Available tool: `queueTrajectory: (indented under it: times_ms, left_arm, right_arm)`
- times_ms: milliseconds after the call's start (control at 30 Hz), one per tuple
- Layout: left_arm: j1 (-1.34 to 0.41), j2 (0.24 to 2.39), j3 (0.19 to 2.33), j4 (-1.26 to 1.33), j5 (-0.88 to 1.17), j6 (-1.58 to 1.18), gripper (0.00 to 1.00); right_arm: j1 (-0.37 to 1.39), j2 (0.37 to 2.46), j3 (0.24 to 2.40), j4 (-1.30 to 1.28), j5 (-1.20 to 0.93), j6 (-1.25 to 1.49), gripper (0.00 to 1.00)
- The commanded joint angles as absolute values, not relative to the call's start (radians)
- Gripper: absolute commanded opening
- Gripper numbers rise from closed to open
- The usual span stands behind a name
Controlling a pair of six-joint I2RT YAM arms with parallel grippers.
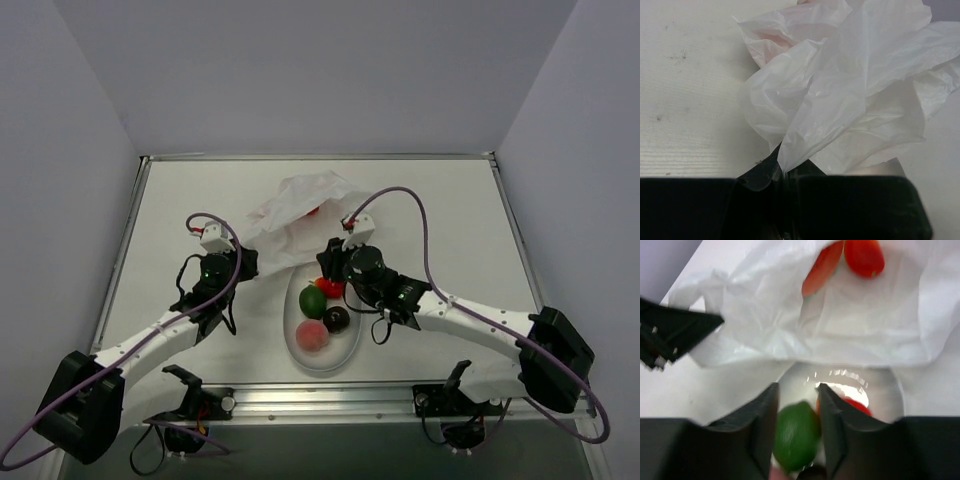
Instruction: Take the fake fruits out of the plastic bag
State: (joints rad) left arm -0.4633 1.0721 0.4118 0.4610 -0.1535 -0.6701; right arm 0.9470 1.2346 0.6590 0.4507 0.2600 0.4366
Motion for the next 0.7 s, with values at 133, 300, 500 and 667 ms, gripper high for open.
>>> queueTrajectory:
  times_ms: [133, 300, 500, 667]
  left_arm:
    - [-0.459, 1.009, 0.462, 0.485, -0.107, -0.69, 0.02]
    - [-0.46, 0.993, 0.471, 0.494, -0.06, -0.695, 0.02]
    - [-0.462, 0.988, 0.469, 0.492, -0.061, -0.695, 0.02]
    - [-0.46, 1.0, 0.471, 0.495, -0.06, -0.695, 0.02]
  right_arm:
    - [0.773, 1.634, 0.941, 0.606, 0.144, 0.181, 0.24]
    - [0.738, 1.821, 1.081, 0.64, 0.123, 0.123, 0.27]
    - [0.681, 1.988, 1.241, 0.644, 0.109, 0.089, 0.65]
    - [0.647, 2.106, 1.36, 0.592, 0.094, 0.052, 0.83]
